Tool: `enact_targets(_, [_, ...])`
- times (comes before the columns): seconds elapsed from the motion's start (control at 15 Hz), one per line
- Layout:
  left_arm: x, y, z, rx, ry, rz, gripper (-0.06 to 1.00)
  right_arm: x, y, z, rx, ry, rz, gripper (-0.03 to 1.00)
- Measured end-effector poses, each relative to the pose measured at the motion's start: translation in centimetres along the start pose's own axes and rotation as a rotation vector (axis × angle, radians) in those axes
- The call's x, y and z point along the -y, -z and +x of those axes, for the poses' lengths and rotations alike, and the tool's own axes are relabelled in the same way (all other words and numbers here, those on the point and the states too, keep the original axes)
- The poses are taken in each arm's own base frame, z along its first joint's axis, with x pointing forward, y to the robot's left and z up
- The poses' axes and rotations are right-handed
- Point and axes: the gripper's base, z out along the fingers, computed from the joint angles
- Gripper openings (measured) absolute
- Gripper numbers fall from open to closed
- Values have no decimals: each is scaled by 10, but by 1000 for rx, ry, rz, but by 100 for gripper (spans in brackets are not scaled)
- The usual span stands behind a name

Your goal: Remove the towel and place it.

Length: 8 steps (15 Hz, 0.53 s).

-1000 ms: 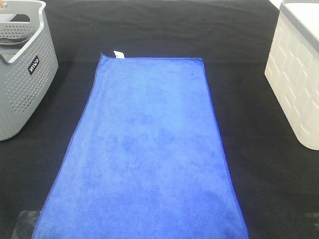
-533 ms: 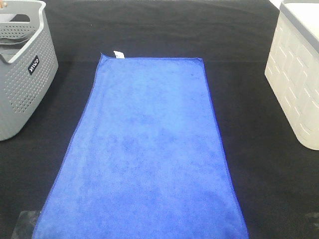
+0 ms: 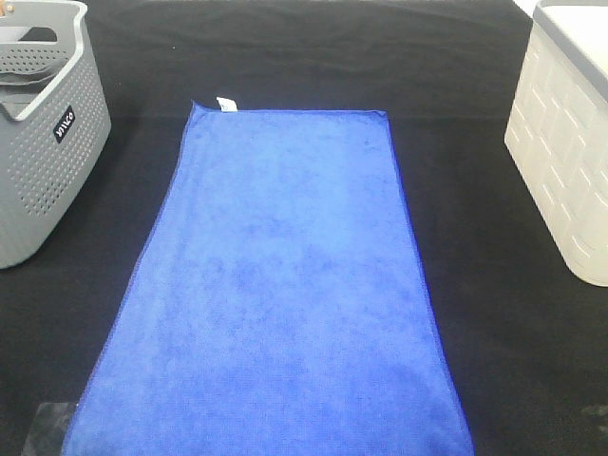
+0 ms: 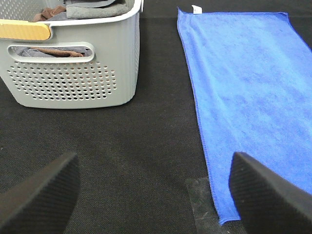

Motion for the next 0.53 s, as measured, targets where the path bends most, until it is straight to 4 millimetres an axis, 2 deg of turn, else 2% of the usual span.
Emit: enact_targets(0.53, [0,0,0,0,0,0,79,0,0,0,1,0,0,73])
